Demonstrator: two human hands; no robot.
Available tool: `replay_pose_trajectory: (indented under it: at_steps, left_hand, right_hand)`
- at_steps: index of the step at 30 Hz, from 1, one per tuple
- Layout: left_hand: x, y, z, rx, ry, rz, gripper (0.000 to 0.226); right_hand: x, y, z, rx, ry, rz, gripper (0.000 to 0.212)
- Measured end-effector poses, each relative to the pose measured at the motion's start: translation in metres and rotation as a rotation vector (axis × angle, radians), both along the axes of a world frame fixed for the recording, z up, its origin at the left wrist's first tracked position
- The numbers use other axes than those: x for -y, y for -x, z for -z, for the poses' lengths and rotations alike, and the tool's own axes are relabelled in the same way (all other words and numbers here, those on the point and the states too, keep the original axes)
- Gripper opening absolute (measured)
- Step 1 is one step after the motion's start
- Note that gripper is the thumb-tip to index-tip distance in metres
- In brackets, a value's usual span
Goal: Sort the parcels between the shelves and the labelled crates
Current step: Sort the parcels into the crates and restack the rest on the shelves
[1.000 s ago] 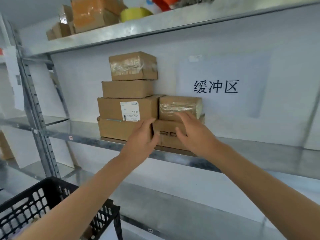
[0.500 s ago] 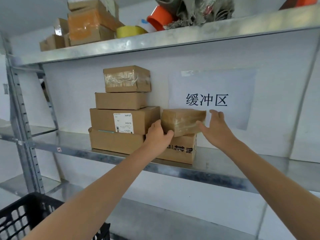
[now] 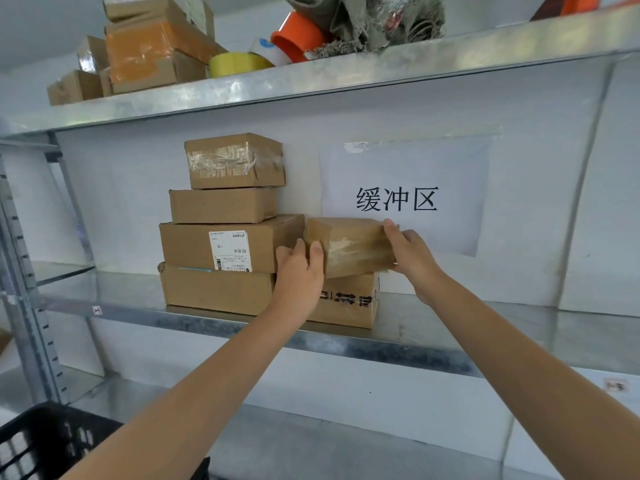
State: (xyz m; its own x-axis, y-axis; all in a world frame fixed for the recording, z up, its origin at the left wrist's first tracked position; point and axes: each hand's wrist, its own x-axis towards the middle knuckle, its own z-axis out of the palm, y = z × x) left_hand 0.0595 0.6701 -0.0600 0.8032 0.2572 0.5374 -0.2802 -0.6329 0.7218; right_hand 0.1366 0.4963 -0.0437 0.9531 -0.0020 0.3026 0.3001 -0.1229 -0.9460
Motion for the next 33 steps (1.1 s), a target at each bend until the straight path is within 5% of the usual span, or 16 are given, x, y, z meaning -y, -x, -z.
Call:
replay_pose_trajectory:
  at_steps: [7,16,24,33]
  left_hand:
    - [-0.012,0.021,-0.003,0.105,0.179,0.052,0.035]
    - [-0.036,0.080,0.012,0.213,0.366,0.050,0.024]
    - [-0.083,0.135,0.059,0.299,0.460,-0.138,0.034]
    - [-0.137,0.194,0.116,0.286,0.346,-0.436,0.042]
  right_hand:
    - [0.000,0.029,-0.011,0.121,-0.111,-0.031,0.027]
    - [-0.028,0.090,0.036,0.355,-0.059,-0.114,0.035]
    - [-0.081,0.105,0.070,0.340,0.025,-0.363,0.044]
    - [-0.163,0.124,0.118,0.215,0.018,-0.584,0.023]
